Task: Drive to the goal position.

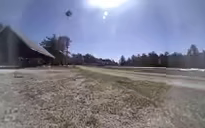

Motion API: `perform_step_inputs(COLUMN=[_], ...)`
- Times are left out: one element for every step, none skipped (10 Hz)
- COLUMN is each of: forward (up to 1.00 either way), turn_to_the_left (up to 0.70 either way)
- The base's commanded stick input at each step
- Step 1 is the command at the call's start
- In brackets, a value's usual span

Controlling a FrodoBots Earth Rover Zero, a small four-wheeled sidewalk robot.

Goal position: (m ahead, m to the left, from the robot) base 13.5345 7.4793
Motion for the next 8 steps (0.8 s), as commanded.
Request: perform_step_inputs(forward=[0.7,0.7,0.7,0.7,0.7,0.7,0.7,0.7], turn_to_the_left=[-0.15,0.0,0.0,0.0,0.0,0.0,0.0,0.0])
